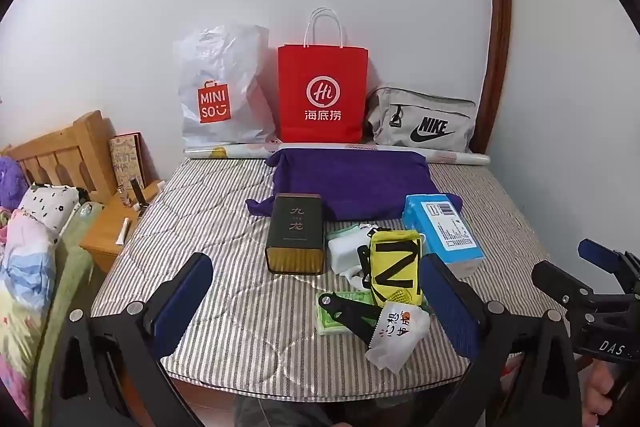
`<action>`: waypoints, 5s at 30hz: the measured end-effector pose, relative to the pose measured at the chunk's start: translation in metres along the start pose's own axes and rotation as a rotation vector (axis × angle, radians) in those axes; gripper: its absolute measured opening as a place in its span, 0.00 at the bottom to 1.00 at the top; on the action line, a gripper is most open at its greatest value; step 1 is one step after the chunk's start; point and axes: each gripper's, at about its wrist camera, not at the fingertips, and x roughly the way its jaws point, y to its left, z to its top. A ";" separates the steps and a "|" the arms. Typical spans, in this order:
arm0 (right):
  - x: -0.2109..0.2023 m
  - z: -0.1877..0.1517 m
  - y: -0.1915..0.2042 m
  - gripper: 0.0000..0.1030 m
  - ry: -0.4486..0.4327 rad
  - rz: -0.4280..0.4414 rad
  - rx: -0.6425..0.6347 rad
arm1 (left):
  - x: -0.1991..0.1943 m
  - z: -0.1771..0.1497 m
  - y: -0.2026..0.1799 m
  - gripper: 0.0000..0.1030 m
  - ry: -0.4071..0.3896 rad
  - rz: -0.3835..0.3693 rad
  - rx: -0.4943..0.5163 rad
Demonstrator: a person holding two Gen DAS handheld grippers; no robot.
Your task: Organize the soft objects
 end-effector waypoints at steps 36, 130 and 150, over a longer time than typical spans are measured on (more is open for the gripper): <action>-0.004 0.000 0.003 1.00 -0.011 0.002 -0.008 | -0.011 0.013 -0.001 1.00 -0.021 0.005 0.018; 0.156 -0.086 0.038 0.29 0.262 0.205 -0.128 | 0.123 -0.046 0.036 0.98 0.221 -0.041 -0.028; 0.137 -0.068 -0.032 0.21 0.165 0.153 -0.016 | 0.136 -0.065 -0.028 0.98 0.264 -0.233 0.109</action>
